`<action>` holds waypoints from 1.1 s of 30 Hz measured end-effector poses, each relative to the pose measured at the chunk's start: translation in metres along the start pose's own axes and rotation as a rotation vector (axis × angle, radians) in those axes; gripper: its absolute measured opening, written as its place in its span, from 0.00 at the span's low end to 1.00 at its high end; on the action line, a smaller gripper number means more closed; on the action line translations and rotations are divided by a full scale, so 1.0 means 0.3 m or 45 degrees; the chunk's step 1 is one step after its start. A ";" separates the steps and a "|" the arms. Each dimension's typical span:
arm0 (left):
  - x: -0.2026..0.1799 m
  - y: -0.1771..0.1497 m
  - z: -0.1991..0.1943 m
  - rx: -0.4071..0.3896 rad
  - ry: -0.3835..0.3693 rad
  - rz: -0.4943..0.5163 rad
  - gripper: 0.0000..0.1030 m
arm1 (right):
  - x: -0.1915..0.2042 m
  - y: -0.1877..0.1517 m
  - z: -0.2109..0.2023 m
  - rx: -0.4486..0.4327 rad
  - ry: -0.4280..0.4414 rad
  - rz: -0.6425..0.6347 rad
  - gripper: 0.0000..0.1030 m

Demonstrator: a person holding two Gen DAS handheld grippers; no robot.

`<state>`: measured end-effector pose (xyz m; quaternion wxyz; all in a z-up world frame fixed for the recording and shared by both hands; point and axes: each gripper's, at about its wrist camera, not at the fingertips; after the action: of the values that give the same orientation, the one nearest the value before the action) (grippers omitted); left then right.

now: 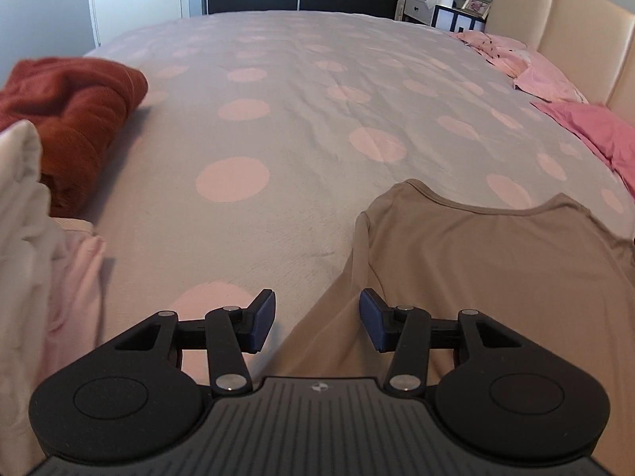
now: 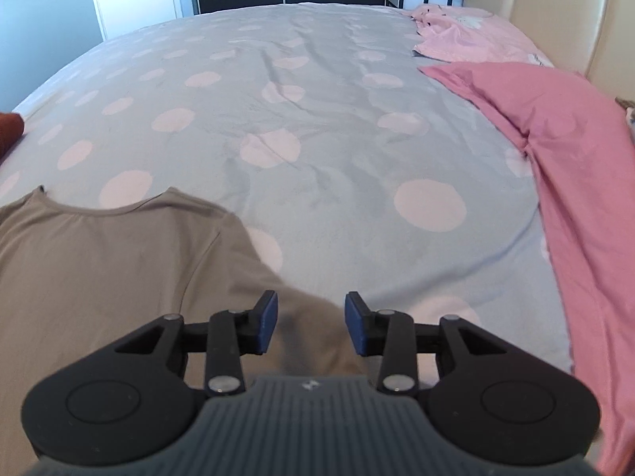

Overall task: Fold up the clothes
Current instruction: 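Smooth the shirt flat with both tools, spreading the sleeves apart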

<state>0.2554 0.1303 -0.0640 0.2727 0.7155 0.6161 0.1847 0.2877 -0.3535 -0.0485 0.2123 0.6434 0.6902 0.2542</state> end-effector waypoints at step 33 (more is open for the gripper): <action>-0.039 0.018 -0.075 -0.046 0.155 0.097 0.27 | 0.013 0.054 0.007 0.011 -0.082 -0.041 0.15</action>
<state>0.2442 0.1219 -0.0421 0.2405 0.7209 0.6003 0.2491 0.3013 -0.3489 -0.0400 0.2357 0.6410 0.6943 0.2268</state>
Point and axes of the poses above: each gripper's, at about its wrist camera, not at the fingertips, and z roughly the way its jaws point, x to its left, y to its top
